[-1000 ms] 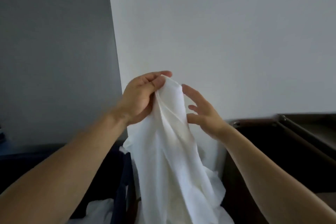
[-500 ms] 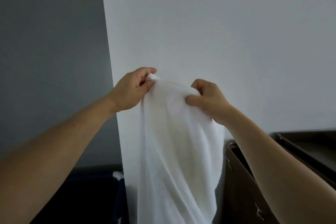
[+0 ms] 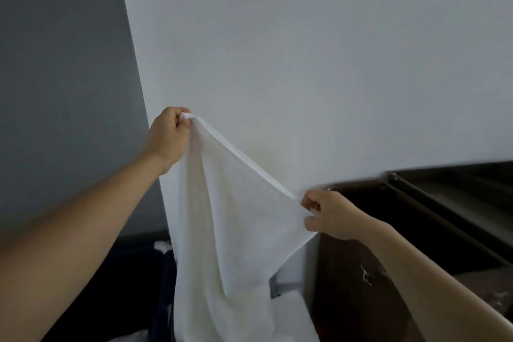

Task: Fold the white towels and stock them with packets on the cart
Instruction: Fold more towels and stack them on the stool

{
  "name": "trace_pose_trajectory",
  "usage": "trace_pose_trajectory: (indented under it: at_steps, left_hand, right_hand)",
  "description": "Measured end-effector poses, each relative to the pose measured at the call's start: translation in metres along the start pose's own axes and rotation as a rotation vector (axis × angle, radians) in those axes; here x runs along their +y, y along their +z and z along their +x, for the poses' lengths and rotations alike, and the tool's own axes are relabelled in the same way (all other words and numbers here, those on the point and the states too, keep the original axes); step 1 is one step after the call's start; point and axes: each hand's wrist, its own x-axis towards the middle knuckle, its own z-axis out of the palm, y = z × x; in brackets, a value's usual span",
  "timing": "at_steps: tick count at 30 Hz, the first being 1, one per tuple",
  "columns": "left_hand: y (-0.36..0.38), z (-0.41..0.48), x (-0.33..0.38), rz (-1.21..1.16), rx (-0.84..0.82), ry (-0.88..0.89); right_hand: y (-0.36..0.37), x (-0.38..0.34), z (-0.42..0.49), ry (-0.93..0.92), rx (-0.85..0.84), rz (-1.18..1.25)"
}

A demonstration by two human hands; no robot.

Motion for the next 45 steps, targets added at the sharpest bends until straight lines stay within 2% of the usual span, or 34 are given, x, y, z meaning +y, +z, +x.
trace_pose_trajectory:
  at_steps: [4,8,10,12,16,20,26,32,36,40,42,45]
  left_hand:
    - [0.008,-0.013,-0.038,0.065,0.009,-0.088]
    - [-0.003,-0.022,-0.055,0.061,0.050,-0.226]
    - [-0.006,-0.027,-0.055,0.033,0.013,-0.195]
    - [-0.004,-0.031,-0.049,0.019,-0.060,-0.160]
    - [0.000,-0.034,-0.036,0.090,-0.126,-0.024]
    - [0.002,-0.037,-0.022,0.150,-0.099,-0.004]
    - [0.007,-0.036,-0.019,0.210,-0.088,-0.031]
    - [0.024,-0.041,-0.012,0.234,-0.056,-0.080]
    - [0.029,-0.041,-0.005,0.249,-0.034,-0.092]
    - [0.033,-0.046,0.001,0.267,-0.034,-0.101]
    - [0.033,-0.047,0.000,0.264,-0.031,-0.103]
    - [0.029,-0.048,-0.002,0.249,-0.019,-0.114]
  right_hand:
    - [0.016,0.020,-0.008,0.028,0.108,0.102]
    - [0.031,0.027,-0.018,-0.168,0.218,0.002]
    - [0.038,0.023,-0.021,-0.237,0.158,-0.092]
    - [0.047,0.017,-0.021,-0.218,0.082,-0.114]
    - [0.072,0.007,-0.015,-0.176,0.030,-0.010]
    - [0.095,-0.007,-0.017,-0.217,-0.057,0.131]
    - [0.111,-0.022,-0.037,-0.348,0.195,0.392]
    - [0.124,-0.030,-0.058,-0.495,0.210,0.160]
    - [0.134,-0.039,-0.072,-0.541,0.185,-0.005]
    - [0.148,-0.050,-0.081,-0.554,0.246,-0.184]
    - [0.156,-0.047,-0.080,-0.504,0.296,-0.192]
    - [0.161,-0.037,-0.078,-0.425,0.370,-0.041]
